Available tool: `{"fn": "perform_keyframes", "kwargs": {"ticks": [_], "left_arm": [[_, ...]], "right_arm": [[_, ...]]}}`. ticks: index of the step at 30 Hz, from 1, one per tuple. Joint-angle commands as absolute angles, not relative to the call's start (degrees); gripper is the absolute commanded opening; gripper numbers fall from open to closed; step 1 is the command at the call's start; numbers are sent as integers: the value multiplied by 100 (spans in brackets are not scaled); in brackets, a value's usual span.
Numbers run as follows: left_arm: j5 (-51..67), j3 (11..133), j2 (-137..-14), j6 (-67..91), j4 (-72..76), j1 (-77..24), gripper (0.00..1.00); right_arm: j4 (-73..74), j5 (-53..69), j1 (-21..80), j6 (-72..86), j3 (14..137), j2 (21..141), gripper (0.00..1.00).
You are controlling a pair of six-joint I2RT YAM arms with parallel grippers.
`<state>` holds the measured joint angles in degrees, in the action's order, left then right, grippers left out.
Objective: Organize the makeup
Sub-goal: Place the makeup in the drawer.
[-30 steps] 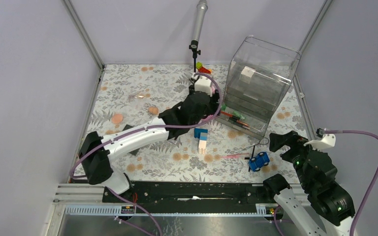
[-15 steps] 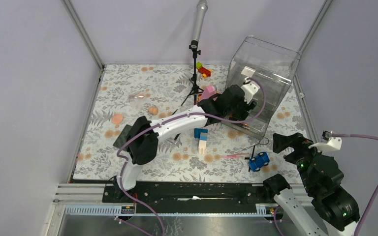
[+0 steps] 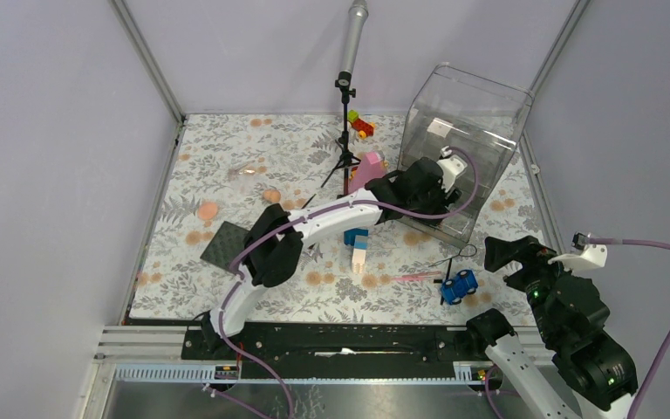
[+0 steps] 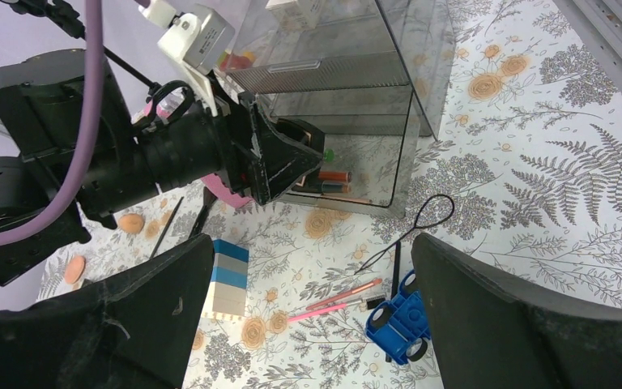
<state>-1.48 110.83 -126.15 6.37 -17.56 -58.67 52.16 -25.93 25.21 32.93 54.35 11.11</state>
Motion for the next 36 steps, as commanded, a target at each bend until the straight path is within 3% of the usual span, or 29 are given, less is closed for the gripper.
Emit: {"fn": "perform_keyframes", "kwargs": {"ticks": [1, 18, 25, 36], "left_arm": [[179, 11566, -12814, 822, -1589, -5897, 49], [499, 11681, -12619, 1062, -1476, -5900, 96], [-35, 11117, -11769, 1029, -1595, -5769, 97], [-992, 7866, -9059, 2010, -1424, -4392, 97]], "right_arm": [[5281, -2724, 2509, 3362, 5546, 1049, 99], [5320, -2707, 2505, 3462, 5543, 1067, 99], [5400, -2812, 2507, 3455, 5538, 1008, 99], [5204, -2506, 2505, 3186, 5404, 1590, 99]]}}
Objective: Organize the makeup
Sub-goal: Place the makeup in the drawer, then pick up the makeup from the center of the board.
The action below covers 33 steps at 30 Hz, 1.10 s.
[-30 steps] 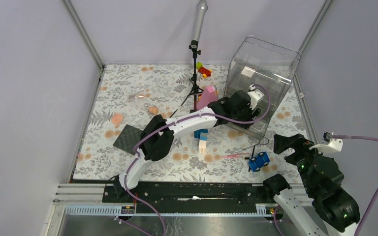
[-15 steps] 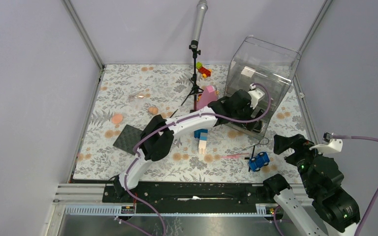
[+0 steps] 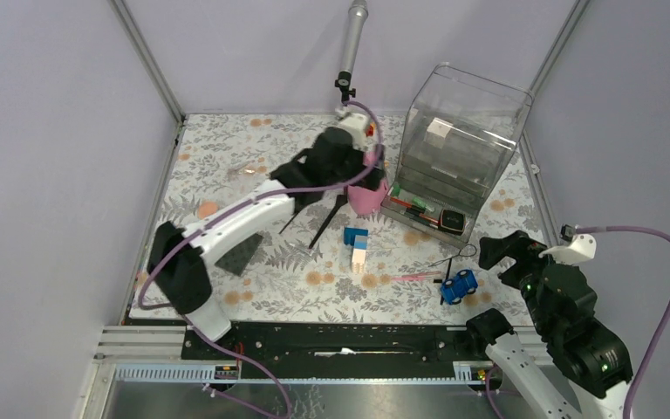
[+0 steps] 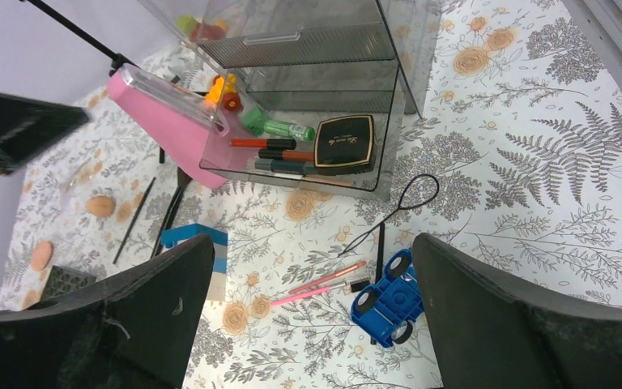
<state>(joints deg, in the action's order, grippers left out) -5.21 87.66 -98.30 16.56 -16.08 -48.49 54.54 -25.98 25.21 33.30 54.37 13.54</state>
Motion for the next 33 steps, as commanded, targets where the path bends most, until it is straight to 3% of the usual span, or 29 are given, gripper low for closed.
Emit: {"fn": "perform_keyframes", "kwargs": {"ticks": [1, 16, 25, 33], "left_arm": [[-993, 7553, -8862, 2027, -1392, -4287, 96], [-1392, 4998, -7498, 2702, -1385, -3745, 92], [-2636, 4217, -6631, 5833, -2417, -3742, 92], [-2921, 5249, -7394, 8718, -4691, -3742, 90]], "right_arm": [[5145, -2491, 2505, 3176, 5364, 1587, 99], [4899, -2107, 2506, 3090, 5108, 1870, 99], [4824, -2115, 2505, 3135, 5010, 1868, 99], [4785, -2124, 2505, 3136, 4984, 1862, 99]]}}
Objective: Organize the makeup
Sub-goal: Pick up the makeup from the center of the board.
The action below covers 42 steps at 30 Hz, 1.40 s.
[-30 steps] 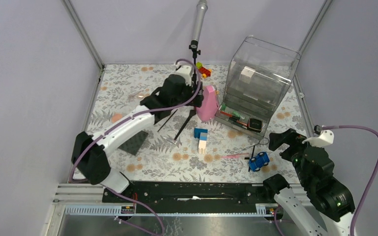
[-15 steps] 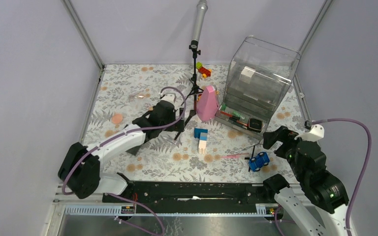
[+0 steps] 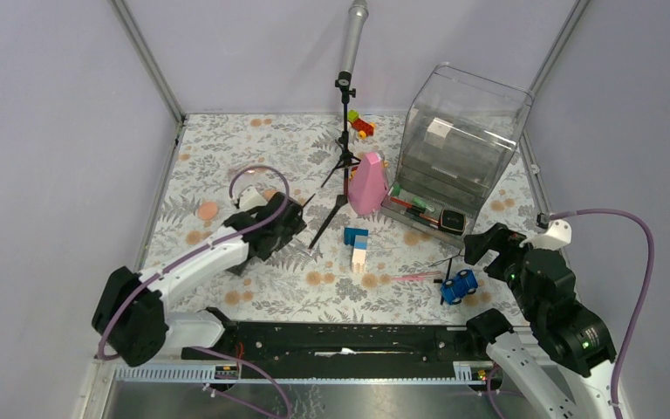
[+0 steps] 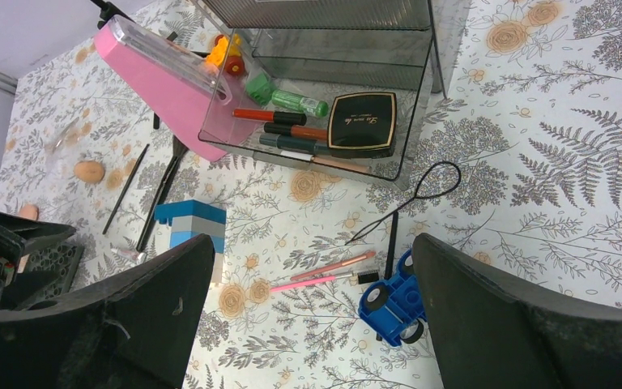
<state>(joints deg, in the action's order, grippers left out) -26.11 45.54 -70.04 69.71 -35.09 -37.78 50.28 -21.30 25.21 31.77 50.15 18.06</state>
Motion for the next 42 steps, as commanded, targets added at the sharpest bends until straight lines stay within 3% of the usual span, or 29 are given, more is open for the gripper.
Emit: {"fn": "perform_keyframes", "kwargs": {"ticks": [1, 5, 15, 20, 31, 38, 42], "left_arm": [[-2858, 5376, -7531, 8864, -4839, -3744, 85], [-2629, 5686, -8146, 9082, -4973, -3744, 69], [-2312, 6275, -9496, 8923, -5137, -3639, 62], [-2293, 6301, -9776, 8936, -5126, -3596, 49], [-2298, 6299, -10042, 8828, -4879, -3449, 45], [-2180, 6165, -10149, 8882, -4779, -3431, 18], [-2136, 6140, -10173, 8895, -4782, -3428, 9]], "right_arm": [[4785, -2135, 2505, 3136, 4979, 1849, 99], [4788, -2196, 2505, 3133, 4968, 1755, 99], [4784, -2194, 2505, 3123, 4958, 1687, 99], [4770, -2227, 2500, 3103, 4952, 1670, 99], [4770, -2232, 2505, 3111, 4941, 1653, 99], [4768, -2240, 2503, 3141, 4939, 1624, 99], [4767, -2253, 2506, 3155, 4940, 1579, 99]]}}
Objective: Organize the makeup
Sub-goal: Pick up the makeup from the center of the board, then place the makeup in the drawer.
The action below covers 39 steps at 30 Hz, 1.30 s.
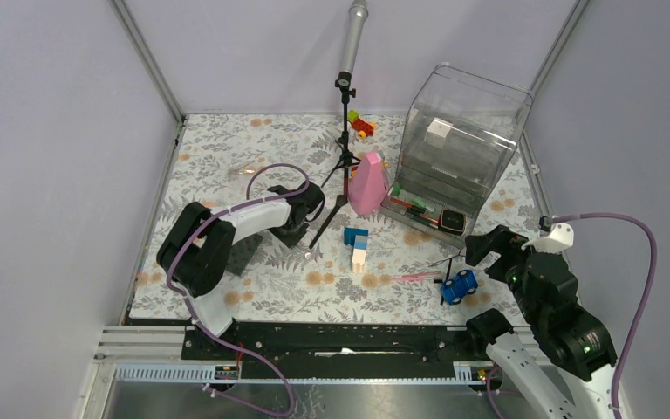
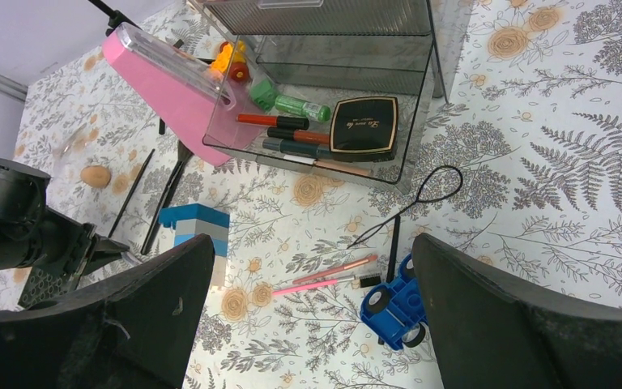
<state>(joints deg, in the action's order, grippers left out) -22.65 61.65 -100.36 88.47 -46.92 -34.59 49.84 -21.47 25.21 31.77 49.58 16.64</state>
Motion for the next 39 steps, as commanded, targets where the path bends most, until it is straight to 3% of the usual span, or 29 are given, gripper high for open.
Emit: {"fn": "perform_keyframes", "kwargs": {"ticks": [1, 9, 15, 22, 29, 39], "left_arm": [[-2135, 6143, -10163, 8895, -4777, -3429, 9], [-2554, 5996, -9445, 8784, -4782, -3428, 0], [-3016, 6143, -8710, 8269, -4693, -3505, 0], [-4071, 6747, -7846, 8218, -4273, -4861, 0], [-4134, 8445, -9154, 7005, -3096, -5657, 0], [-3902, 10423, -11296, 6814, -2485, -5731, 0]], "right_arm": [[4764, -2258, 2505, 3150, 4940, 1574, 99], [4766, -2249, 2505, 3177, 4939, 1578, 99], [4764, -2250, 2506, 3165, 4944, 1548, 99], [4780, -2325, 2505, 3241, 4966, 1380, 99], [4863, -2569, 2506, 3312, 5117, 1138, 99], [5052, -2557, 2505, 3324, 5375, 1197, 99]]}}
